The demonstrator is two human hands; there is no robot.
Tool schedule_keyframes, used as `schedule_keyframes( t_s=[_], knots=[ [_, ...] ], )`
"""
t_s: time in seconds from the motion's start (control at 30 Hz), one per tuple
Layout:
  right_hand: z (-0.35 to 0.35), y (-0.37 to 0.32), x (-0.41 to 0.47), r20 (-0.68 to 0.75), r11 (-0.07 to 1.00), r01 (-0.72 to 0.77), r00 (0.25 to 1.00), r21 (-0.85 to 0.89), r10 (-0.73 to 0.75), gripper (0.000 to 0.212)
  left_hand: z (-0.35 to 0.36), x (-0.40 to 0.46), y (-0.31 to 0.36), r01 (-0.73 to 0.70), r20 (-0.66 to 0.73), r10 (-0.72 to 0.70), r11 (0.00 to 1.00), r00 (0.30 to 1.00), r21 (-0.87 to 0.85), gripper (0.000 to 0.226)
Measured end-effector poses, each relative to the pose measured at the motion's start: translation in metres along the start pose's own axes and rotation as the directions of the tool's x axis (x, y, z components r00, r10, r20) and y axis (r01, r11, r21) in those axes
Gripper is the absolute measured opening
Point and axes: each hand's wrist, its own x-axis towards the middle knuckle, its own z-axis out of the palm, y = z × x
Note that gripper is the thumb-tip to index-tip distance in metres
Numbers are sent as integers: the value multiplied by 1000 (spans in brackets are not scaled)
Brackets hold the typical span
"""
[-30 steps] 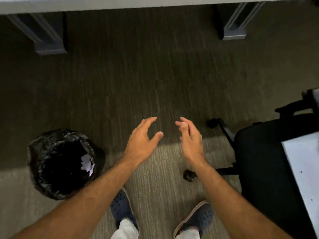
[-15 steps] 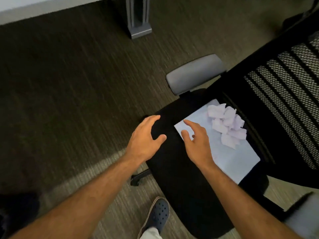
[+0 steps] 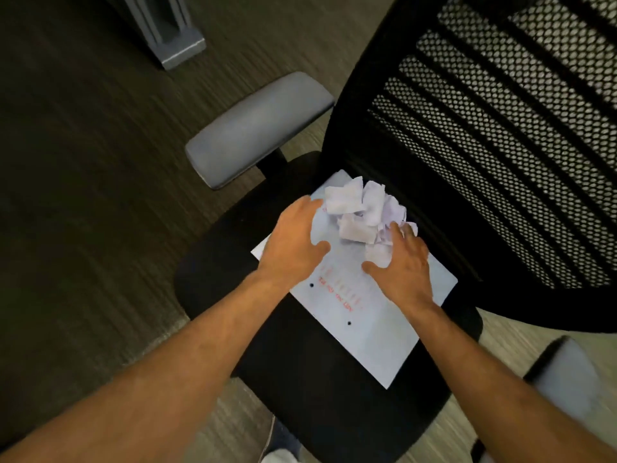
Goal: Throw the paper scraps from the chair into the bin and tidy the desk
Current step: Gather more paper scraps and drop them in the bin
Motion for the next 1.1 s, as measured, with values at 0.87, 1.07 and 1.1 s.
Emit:
schedule_keyframes(
  t_s=[0.87,1.07,1.1],
  knots=[
    [-2,28,-7,-101,978,201,976,64,-194,24,65,34,35,-178,176,89,786,980,592,51],
    [-4,31,-19,-177,970,151,977,190,-117,7,51,15,30,-126,53,115,871,992,475,29],
    [-5,31,-21,-184,965,135,978,226,-94,6,47,12,31,-125,37,121,878,992,461,25]
  ],
)
